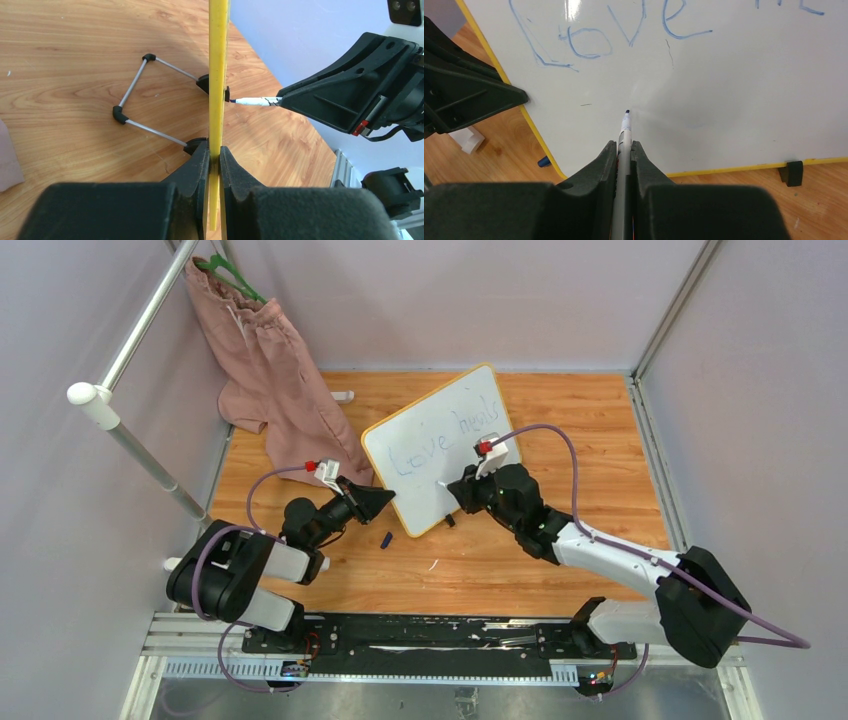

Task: Write a sentence on the whiteboard

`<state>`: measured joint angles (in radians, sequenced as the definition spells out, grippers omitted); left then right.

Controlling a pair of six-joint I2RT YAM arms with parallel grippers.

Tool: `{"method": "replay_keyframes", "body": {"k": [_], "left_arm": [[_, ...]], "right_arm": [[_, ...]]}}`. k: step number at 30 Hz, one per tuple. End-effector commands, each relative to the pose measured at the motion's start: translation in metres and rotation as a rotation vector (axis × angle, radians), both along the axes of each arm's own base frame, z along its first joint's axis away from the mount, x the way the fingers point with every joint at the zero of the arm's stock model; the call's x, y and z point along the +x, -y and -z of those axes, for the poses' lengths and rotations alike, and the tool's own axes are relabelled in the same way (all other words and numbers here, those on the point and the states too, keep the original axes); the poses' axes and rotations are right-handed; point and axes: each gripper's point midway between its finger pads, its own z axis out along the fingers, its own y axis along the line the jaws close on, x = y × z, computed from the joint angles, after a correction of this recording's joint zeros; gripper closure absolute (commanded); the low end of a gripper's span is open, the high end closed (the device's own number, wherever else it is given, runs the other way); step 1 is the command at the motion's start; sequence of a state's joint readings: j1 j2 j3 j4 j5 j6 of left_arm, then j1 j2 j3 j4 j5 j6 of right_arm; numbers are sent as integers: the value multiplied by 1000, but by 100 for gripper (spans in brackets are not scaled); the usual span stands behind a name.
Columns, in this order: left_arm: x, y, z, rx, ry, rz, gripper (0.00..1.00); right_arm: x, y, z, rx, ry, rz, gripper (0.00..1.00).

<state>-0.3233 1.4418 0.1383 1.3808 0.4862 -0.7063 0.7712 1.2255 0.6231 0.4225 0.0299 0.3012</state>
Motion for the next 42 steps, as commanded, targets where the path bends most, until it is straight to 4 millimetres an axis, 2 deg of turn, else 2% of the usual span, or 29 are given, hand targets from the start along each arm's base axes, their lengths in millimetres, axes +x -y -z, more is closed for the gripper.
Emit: {"method": "replay_keyframes", "body": {"k": [1, 13, 30, 42], "left_arm": [[-1, 2, -3, 5, 34, 4, 100], [-1, 1, -5, 6, 37, 2, 100], [-2, 1, -6, 4, 39, 4, 100], [-2, 1, -7, 0, 42, 5, 100]], "right_arm": [[3, 5, 0, -36, 8, 45, 100], [-4, -5, 12, -88, -32, 16, 100], [2, -11, -6, -43, 19, 44, 100], [-3, -30, -2, -60, 11, -9, 100]]}}
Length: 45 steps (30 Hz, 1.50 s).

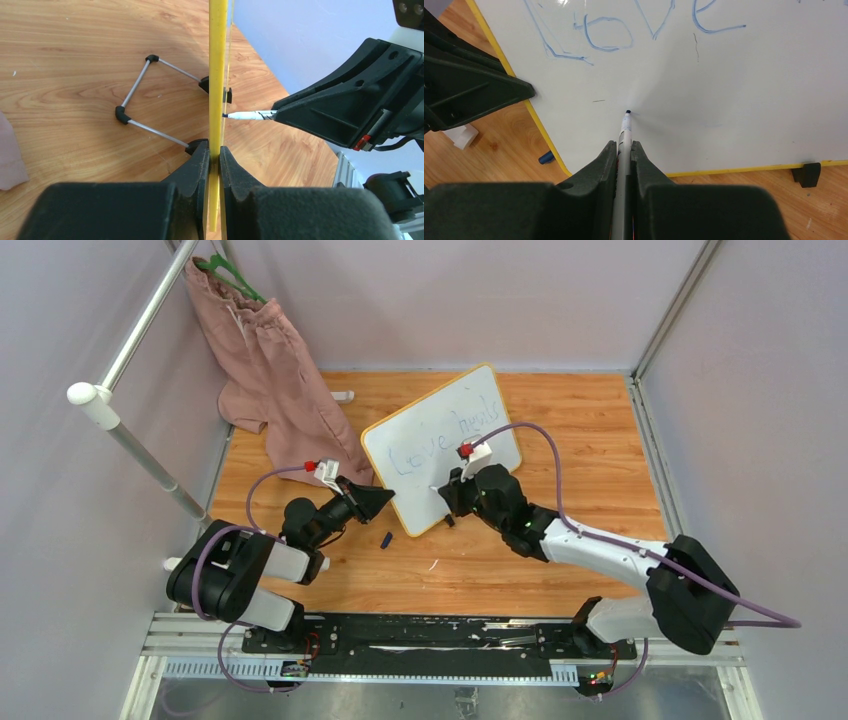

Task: Write a sentence on the whiteboard

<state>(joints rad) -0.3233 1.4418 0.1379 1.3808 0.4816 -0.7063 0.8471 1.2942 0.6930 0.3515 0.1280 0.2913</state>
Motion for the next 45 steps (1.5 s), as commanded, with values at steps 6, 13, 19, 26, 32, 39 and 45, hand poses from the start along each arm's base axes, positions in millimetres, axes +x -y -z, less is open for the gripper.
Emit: {"method": "replay_keyframes", "body": {"k": [6, 13, 19, 26, 32, 39, 45], "left_arm": [[-3, 2, -8, 0, 44, 11, 100], [-3, 2, -8, 0, 44, 9, 100], [-3, 2, -8, 0, 44, 10, 100], [-3, 2, -9, -1, 46, 9, 100], [-4, 2, -10, -1, 49, 11, 100], [-4, 2, -10, 0, 49, 11, 100], [-4, 2, -10, -1, 50, 10, 100]], "right_arm": [[-10, -26, -6, 3, 23, -74, 100], [-20, -26, 10, -35, -11, -103, 100], [-23, -13, 23, -85, -31, -78, 100], [-20, 0, 31, -141, -41, -28, 100], [-11, 7, 29, -158, -33, 14, 100], [1, 9, 12, -148, -2, 39, 100], [11, 7, -1, -140, 23, 46, 100]]}}
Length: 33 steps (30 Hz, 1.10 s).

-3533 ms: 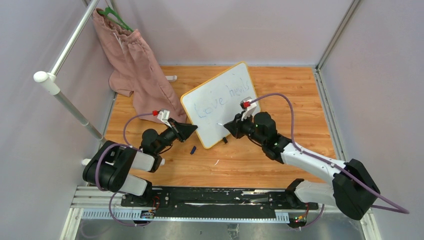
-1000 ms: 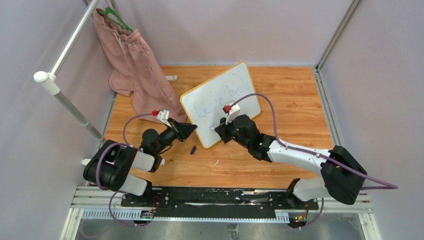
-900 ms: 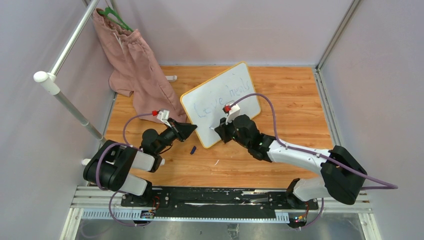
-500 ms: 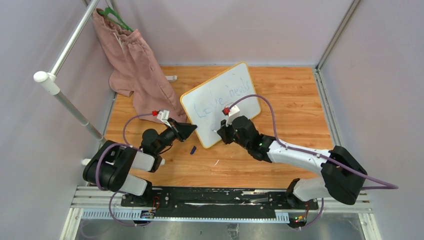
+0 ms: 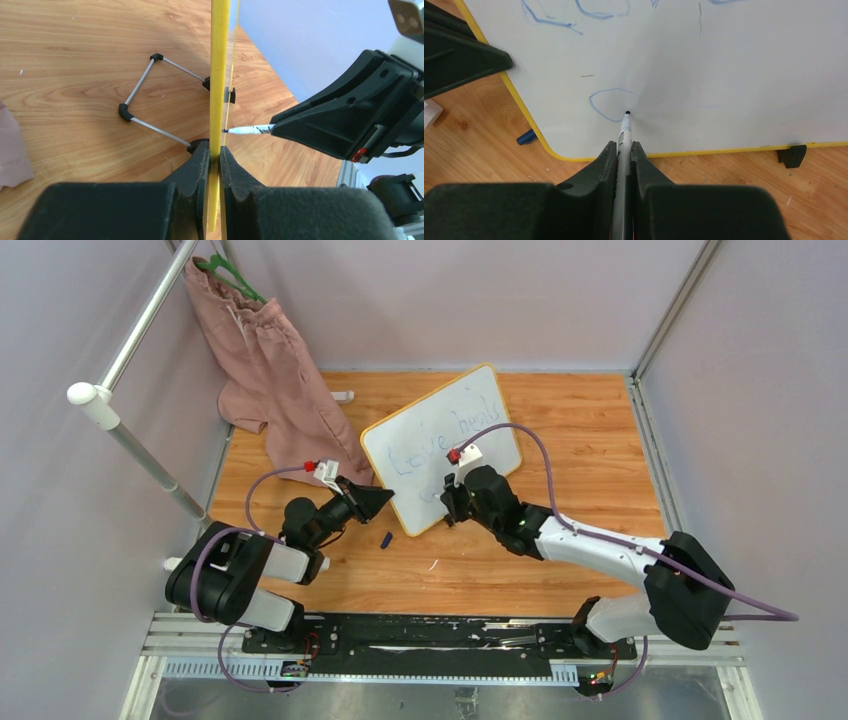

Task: Write a sentence on the whiteboard

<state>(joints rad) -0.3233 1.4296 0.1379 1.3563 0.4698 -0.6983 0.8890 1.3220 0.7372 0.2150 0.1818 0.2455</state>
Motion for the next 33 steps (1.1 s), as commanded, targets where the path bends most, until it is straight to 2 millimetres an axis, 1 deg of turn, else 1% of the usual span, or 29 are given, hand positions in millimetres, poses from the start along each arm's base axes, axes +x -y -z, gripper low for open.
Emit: {"method": "replay_keyframes", "body": {"k": [1, 8, 14, 21, 33], "left_arm": [[-5, 3, -12, -9, 55, 23, 100], [-5, 4, -12, -9, 55, 25, 100], [-5, 4, -12, -9, 55, 25, 100], [-6, 4, -12, -11, 56, 25, 100], [-5, 4, -12, -9, 55, 25, 100]], "right_arm": [[22, 4, -22, -1, 66, 54, 100], [28, 1, -32, 8, 84, 53, 100], [28, 0, -31, 9, 79, 48, 100], [23, 0, -18, 1, 48, 34, 100], [9, 11, 5, -20, -3, 29, 100]]}}
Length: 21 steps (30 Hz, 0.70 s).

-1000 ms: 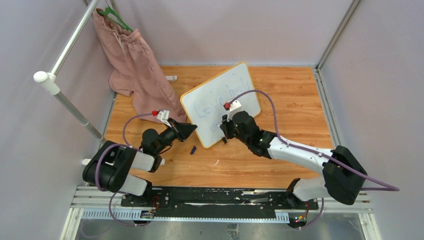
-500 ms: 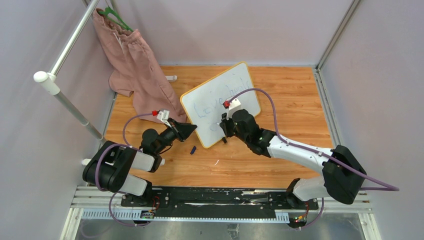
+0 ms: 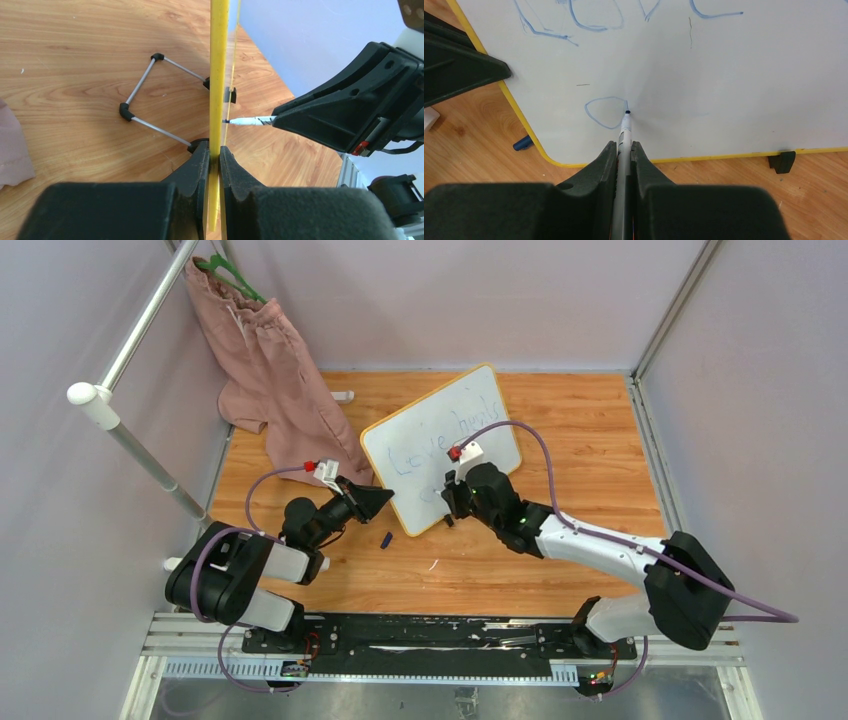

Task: Write a sentence on the whiteboard

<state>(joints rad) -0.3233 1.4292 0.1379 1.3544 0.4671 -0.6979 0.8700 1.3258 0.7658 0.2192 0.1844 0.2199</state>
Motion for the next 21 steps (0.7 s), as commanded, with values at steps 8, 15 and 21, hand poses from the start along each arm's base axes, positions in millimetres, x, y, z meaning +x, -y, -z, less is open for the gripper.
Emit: {"method": "replay_keyframes", "body": {"k": [8, 15, 21], "left_arm": [[-5, 5, -13, -10, 58, 27, 100], [-5, 5, -12, -10, 56, 28, 100], [-5, 5, -13, -12, 56, 28, 100]], "right_arm": [[-3, 12, 8, -3, -27, 25, 100], [5, 22, -44, 64, 89, 69, 100], [17, 21, -58, 91, 108, 79, 100]]}}
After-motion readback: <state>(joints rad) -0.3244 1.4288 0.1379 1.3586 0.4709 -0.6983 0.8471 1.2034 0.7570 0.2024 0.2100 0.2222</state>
